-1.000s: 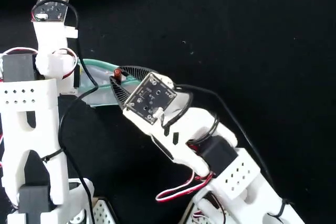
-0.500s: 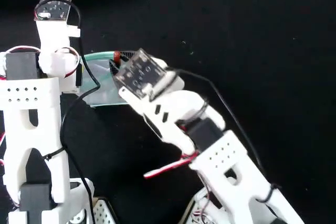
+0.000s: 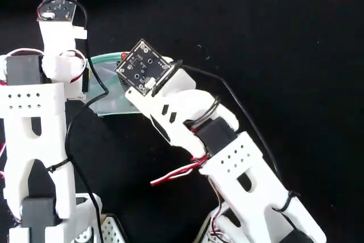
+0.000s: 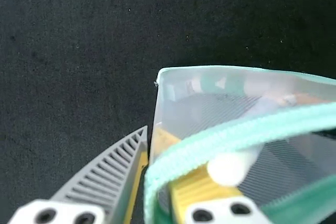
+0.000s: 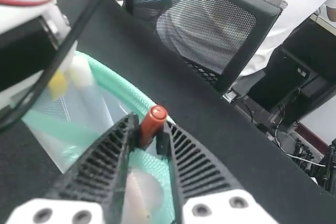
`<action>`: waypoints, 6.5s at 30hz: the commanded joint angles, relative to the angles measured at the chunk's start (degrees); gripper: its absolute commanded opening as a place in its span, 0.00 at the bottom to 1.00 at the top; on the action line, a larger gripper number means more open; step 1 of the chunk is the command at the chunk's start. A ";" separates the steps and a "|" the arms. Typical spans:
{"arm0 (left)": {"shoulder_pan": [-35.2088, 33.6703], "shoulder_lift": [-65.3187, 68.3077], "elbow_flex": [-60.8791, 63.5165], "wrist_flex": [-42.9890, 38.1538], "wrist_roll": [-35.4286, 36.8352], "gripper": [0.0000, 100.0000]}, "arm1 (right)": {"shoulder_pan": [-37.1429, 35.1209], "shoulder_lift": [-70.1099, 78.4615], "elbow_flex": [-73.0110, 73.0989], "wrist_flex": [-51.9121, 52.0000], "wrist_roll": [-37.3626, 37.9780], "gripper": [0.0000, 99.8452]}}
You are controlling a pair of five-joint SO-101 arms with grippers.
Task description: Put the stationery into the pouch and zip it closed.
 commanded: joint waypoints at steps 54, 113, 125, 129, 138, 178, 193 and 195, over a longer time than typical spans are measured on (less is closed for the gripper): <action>2.77 0.18 -2.68 -1.23 -0.70 0.03 | -11.78 -15.78 10.68 16.79 7.03 0.29; 1.27 5.71 -6.37 0.62 -5.45 0.03 | -1.23 -17.80 6.29 5.63 -0.62 0.01; 1.63 -22.51 -0.31 0.62 -5.27 0.18 | -1.14 -19.03 1.54 10.90 -0.79 0.01; 1.63 -20.75 0.57 0.62 -5.19 0.18 | -1.32 -19.47 1.54 10.90 -3.78 0.01; 1.27 -2.20 -1.36 0.44 -5.27 0.18 | -1.58 -19.03 2.86 10.46 -4.66 0.01; -1.27 -0.26 -1.63 0.44 -5.19 0.03 | -3.96 -36.26 15.34 24.09 2.64 0.12; -1.27 -0.35 -1.45 0.44 -5.45 0.03 | -3.96 -38.20 13.76 23.38 2.73 0.02; -1.19 -0.35 -1.36 0.44 -5.45 0.03 | -3.96 -38.37 13.76 21.54 2.73 0.02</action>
